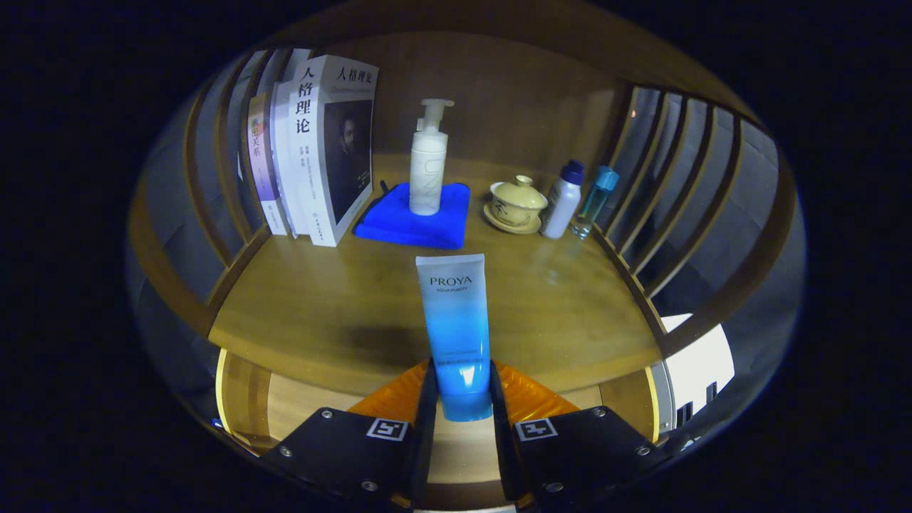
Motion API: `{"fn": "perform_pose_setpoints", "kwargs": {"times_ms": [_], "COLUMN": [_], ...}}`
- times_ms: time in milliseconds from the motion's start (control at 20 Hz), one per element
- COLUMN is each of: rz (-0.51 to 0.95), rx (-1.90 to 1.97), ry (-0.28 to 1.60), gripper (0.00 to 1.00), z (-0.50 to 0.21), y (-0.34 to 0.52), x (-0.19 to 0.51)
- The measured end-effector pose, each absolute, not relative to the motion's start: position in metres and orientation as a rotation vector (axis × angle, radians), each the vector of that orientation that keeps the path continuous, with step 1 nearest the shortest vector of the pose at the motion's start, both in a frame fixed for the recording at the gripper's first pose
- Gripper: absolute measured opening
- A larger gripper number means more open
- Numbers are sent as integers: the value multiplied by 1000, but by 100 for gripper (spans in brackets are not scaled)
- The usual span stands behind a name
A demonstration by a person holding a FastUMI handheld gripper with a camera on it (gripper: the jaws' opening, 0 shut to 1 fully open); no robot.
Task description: Pull open the drawer, take out the items inside it, and place them on the countertop above the cabinet.
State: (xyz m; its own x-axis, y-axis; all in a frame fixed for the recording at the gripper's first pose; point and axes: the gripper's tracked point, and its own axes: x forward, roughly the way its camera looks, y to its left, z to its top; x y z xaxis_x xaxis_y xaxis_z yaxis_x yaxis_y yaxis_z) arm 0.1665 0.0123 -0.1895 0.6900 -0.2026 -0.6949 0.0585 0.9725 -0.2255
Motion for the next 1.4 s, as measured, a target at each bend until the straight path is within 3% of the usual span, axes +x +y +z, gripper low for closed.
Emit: {"fn": "perform_pose_setpoints", "kwargs": {"times_ms": [500,850,1100,1400], "rz": [-137,-107,-18,11], "rx": [-151,3,19,63], "ry": [824,749,624,459], "gripper": [40,48,96,95], "z": [-215,-215,-187,-139], "y": [-1,-1,10,9], "x": [206,215,208,168]}}
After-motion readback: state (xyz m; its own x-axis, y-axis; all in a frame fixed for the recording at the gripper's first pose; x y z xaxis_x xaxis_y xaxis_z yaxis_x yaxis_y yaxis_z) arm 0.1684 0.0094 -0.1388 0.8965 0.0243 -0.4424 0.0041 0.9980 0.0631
